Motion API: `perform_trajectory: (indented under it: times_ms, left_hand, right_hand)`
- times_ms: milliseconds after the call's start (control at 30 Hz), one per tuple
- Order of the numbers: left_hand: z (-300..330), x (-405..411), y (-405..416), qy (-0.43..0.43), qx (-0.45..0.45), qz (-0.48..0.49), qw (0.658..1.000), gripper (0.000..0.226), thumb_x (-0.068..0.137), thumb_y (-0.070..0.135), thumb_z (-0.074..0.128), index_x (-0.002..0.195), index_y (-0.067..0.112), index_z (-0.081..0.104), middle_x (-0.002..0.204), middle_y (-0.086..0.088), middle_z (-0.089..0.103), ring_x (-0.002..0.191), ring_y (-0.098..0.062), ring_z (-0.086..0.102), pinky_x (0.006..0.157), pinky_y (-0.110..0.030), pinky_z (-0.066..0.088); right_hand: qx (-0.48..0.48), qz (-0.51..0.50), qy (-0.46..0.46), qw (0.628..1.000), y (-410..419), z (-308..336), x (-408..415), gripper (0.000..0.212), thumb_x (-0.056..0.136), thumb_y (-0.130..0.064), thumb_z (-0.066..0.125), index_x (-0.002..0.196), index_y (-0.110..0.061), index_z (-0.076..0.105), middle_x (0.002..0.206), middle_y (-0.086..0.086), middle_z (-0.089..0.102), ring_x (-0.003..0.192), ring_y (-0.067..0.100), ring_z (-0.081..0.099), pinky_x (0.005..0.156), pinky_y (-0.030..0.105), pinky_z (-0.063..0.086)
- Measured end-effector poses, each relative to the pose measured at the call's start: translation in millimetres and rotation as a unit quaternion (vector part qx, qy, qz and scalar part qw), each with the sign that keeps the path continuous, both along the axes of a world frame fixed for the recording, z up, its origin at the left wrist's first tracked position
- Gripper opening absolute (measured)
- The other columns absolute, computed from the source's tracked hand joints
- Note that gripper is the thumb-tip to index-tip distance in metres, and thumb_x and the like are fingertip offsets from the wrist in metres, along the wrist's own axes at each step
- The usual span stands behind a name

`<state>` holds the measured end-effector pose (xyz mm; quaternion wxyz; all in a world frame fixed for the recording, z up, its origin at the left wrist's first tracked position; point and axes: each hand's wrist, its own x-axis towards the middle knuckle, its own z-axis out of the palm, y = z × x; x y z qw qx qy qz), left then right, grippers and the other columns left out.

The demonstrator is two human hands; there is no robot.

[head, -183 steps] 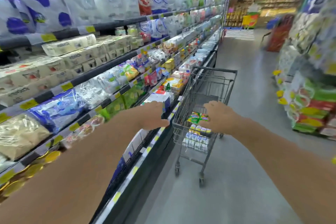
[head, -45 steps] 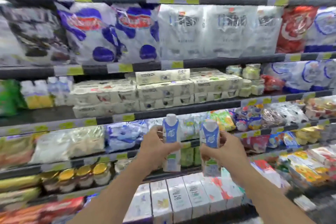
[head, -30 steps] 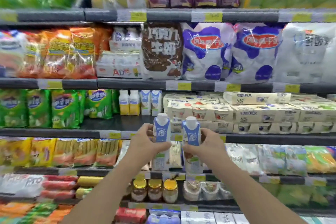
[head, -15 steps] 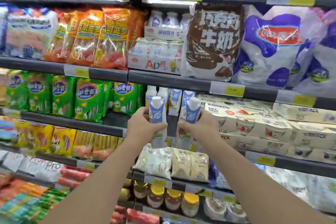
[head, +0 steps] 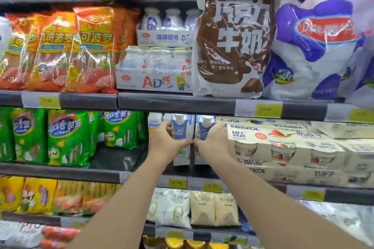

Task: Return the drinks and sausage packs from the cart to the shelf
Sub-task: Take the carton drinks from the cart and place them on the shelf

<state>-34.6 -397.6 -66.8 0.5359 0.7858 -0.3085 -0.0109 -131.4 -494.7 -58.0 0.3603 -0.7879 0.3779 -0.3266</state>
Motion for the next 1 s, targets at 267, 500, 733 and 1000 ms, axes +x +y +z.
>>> perform_trajectory:
  times_ms: [267,500,733,1000]
  left_hand:
    - [-10.6,30.7,-13.0,-0.033,-0.014,-0.061,0.998,0.052,0.063,0.025,0.088,0.108,0.020,0.062,0.087,0.011,0.068,0.076,-0.001,0.064,0.061,-0.014,0.046]
    - [-11.9,44.2,-11.2,-0.053,-0.032,-0.082,0.995,0.051,0.061,0.029,0.090,0.103,0.021,0.062,0.087,0.008,0.069,0.078,-0.006,0.066,0.067,-0.024,0.056]
    - [-12.9,50.0,-10.9,-0.059,-0.033,-0.088,0.994,0.057,0.061,0.033,0.089,0.109,0.022,0.061,0.093,0.008,0.069,0.082,-0.007,0.066,0.067,-0.020,0.054]
    - [-17.7,35.8,-21.1,-0.074,-0.042,-0.114,0.990,0.044,0.065,0.023,0.088,0.100,0.022,0.062,0.084,0.014,0.066,0.072,0.001,0.062,0.057,-0.006,0.046]
  right_hand:
    - [-0.023,-0.060,0.046,0.997,-10.9,-4.1,13.5,0.050,0.083,-0.015,0.077,0.119,-0.004,0.044,0.119,0.014,0.058,0.113,0.030,0.058,0.083,0.032,0.043]
    - [-0.045,-0.095,0.038,0.994,-7.8,-11.2,24.2,0.053,0.081,-0.022,0.078,0.121,-0.009,0.046,0.118,0.011,0.064,0.113,0.030,0.061,0.094,0.041,0.052]
    - [-0.030,-0.102,0.017,0.994,-5.0,-14.5,27.6,0.052,0.080,-0.022,0.080,0.119,-0.014,0.047,0.117,0.005,0.064,0.113,0.026,0.061,0.090,0.037,0.051]
    - [-0.022,-0.078,0.002,0.997,8.6,-26.3,17.6,0.051,0.088,-0.013,0.073,0.127,-0.010,0.039,0.128,0.003,0.054,0.118,0.018,0.052,0.099,0.033,0.045]
